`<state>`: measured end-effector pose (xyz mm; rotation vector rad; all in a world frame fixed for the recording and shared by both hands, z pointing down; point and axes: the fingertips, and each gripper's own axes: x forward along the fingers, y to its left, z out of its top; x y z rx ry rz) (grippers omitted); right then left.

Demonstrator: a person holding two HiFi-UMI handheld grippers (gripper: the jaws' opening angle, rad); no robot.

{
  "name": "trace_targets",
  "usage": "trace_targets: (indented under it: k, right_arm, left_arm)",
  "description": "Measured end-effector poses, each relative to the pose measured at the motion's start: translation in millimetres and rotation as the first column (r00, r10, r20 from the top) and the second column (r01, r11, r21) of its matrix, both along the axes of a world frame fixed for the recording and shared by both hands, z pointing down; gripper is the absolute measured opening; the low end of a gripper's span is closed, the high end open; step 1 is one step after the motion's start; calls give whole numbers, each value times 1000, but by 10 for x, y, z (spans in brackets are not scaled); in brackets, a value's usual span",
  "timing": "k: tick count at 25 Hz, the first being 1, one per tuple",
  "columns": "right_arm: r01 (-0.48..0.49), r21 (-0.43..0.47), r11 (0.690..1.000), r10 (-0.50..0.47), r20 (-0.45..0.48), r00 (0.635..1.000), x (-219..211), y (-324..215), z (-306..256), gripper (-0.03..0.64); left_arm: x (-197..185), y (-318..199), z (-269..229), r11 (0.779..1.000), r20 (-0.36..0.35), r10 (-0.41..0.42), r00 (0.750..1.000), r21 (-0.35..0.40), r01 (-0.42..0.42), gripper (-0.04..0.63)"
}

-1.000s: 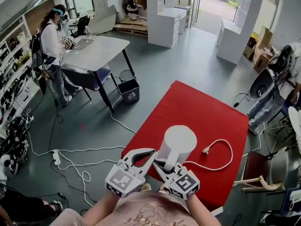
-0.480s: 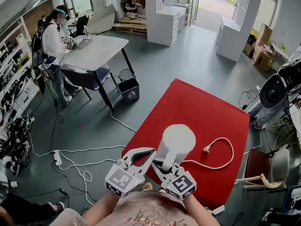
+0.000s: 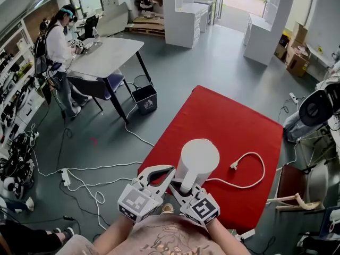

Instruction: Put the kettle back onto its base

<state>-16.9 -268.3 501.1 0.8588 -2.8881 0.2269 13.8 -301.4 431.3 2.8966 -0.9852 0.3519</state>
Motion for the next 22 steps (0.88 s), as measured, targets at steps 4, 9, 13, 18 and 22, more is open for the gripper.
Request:
trace_targets:
  k: [4, 9, 13, 18, 22]
  right_arm:
    - [-14, -11, 1000, 14, -5, 1000, -2, 23, -36, 5]
    - [37, 39, 999, -32, -110, 993, -125, 246, 235, 6]
    - [35, 55, 998, -28, -108, 994, -96, 278, 313, 6]
    - [24, 41, 999, -20, -99, 995, -102, 288, 293, 6]
    - [28, 49, 998, -23, -107, 994, -77, 287, 272, 6]
  left_arm:
    - [-7, -10, -29, 1000, -4, 1, 1000, -4, -1, -12]
    - [25, -15, 0, 1000, -7, -1, 1000, -7, 1, -12]
    - [36, -16, 48, 1000, -7, -5, 1000, -12, 5, -12]
    - [34, -22, 27, 1000, -10, -5, 1000, -15, 5, -12]
    - [38, -29, -20, 1000, -13, -9, 1000, -19, 9, -12]
